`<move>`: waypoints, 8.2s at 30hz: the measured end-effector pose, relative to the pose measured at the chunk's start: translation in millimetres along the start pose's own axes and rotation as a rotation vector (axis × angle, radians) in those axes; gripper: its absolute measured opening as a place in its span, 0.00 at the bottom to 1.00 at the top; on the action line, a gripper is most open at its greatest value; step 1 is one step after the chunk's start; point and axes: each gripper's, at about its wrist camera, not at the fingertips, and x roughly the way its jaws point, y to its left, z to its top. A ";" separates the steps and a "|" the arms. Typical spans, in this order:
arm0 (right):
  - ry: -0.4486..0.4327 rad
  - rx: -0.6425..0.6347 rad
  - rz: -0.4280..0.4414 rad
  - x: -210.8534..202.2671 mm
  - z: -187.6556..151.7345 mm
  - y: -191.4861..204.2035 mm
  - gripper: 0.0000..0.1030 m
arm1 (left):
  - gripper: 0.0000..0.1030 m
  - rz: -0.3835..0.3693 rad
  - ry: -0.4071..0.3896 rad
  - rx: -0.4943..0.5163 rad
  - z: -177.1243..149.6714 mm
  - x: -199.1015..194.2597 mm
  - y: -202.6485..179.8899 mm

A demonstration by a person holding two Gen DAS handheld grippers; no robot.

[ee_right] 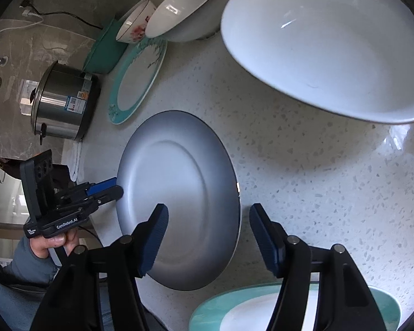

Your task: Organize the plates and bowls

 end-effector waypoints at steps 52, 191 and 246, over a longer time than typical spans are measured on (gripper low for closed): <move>0.025 0.032 -0.013 -6.4 -12.6 29.2 0.19 | 0.23 0.120 0.012 -0.090 -0.4 -25.2 -11.9; -0.375 0.424 0.067 10.8 -8.9 109.4 0.12 | 0.15 -0.008 -0.003 0.261 93.5 -95.4 102.7; -0.257 0.212 -0.392 69.5 -68.8 162.3 0.24 | 0.16 0.152 0.017 0.469 -7.0 -52.2 68.4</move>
